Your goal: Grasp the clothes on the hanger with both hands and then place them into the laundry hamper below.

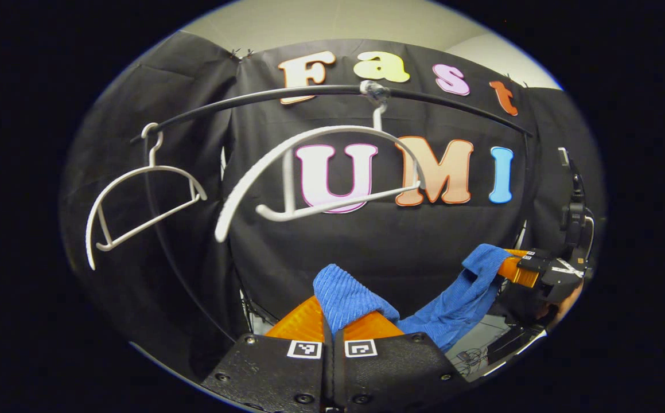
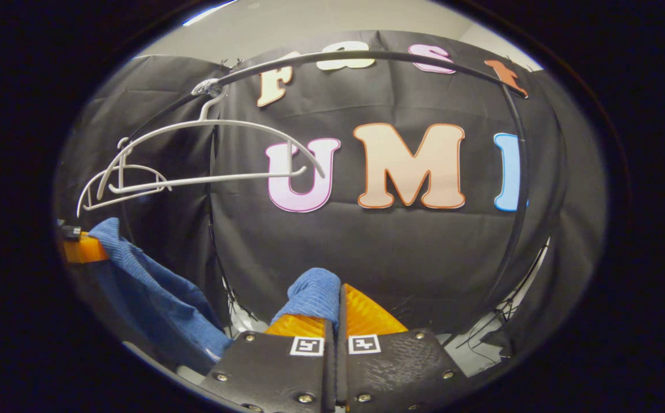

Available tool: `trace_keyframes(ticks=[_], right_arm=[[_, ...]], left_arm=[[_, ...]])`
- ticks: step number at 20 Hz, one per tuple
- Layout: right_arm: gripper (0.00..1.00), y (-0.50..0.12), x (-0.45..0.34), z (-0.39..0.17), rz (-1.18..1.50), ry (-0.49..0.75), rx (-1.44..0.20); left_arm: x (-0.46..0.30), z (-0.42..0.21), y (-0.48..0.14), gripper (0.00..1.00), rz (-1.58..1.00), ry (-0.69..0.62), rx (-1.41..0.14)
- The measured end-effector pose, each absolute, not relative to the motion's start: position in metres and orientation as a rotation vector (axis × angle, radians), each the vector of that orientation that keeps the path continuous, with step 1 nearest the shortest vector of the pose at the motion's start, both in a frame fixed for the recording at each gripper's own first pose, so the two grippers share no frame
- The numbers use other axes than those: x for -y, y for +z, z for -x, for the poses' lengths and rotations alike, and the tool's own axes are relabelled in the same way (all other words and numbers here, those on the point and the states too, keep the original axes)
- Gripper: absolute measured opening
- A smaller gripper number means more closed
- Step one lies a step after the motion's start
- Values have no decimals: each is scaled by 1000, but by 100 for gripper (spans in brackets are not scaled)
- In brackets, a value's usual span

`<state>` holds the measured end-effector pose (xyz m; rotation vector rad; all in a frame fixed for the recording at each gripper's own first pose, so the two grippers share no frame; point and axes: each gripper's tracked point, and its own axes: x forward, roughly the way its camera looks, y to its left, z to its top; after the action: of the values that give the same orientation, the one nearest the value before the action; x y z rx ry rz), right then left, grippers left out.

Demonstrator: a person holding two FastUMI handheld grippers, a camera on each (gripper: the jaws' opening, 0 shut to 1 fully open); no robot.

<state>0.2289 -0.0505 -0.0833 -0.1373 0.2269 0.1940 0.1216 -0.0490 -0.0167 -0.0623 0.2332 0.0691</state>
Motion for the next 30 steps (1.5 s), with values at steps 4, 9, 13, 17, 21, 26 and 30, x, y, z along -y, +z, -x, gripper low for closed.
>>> trace_keyframes(ticks=[4,9,13,17,21,26,30], right_arm=[[2,-80,54,-224,78,162,-240],[1,-74,57,-228,64,136,-237],[2,-70,61,-237,43,95,-232],[2,-66,58,-248,-4,70,-229],[2,-55,48,-258,-9,84,-207],[2,-54,41,-273,-54,95,-208],[2,-69,46,-284,-57,82,-244]], left_arm=[[77,-139,-10,0,58,5,-225],[103,-159,-5,0,67,-53,-201],[114,-178,-5,1,69,-79,-202],[124,-198,-6,1,100,-78,-194],[139,-214,-5,1,85,-107,-169],[154,-232,-11,1,69,-139,-150],[155,-249,-31,1,83,-142,-171]])
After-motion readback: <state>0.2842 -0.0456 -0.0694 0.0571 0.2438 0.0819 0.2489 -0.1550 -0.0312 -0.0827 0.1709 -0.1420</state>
